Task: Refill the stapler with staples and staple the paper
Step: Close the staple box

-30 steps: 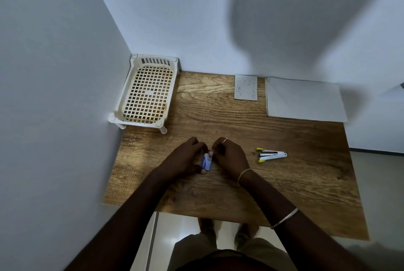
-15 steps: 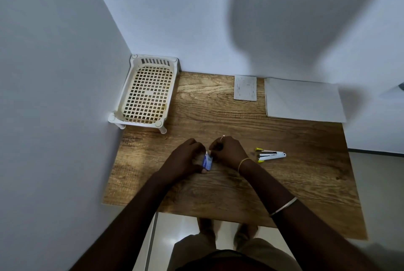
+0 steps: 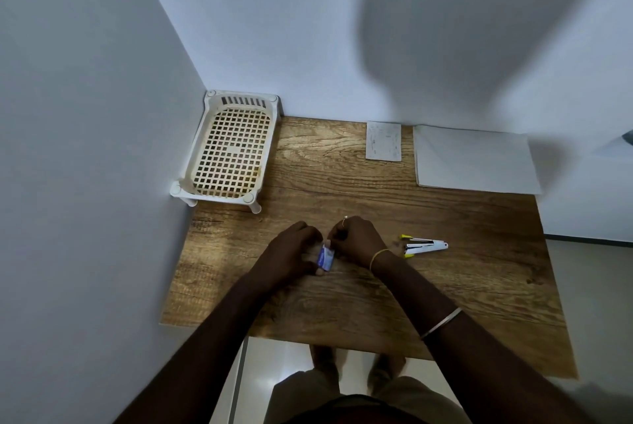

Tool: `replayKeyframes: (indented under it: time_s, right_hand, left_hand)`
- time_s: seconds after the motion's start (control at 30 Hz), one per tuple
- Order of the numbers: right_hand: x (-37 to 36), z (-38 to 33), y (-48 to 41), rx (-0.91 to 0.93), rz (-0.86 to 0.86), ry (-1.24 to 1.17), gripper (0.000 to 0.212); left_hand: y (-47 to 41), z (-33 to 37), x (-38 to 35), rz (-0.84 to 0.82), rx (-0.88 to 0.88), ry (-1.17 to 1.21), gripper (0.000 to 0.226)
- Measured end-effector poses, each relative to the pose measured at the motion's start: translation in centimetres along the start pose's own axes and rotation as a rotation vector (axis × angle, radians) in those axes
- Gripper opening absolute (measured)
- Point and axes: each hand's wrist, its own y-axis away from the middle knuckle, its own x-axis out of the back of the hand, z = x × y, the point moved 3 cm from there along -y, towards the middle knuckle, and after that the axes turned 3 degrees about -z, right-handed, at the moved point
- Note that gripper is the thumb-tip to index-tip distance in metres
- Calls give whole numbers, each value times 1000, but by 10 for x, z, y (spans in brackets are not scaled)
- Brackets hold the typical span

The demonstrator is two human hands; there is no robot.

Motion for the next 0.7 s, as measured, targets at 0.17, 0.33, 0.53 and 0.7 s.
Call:
replayKeyframes:
  time_s: [0.17,0.33,0.53,0.7]
  right_hand:
    - [-3,-2,3,38,12,62,10]
    - [1,-2,4,15,-6,-1,7]
    - [3,0,0,-90,-40,-120,12]
    - [6,-3,-5,-109,-25,-69,4]
  left_hand:
    - [0,1,1,-8,6,6,58]
    - [0,2,1,-12,16,18,56]
    - [0,3,2,-19,20,23,58]
    - [0,3,2,-11,25,20,57]
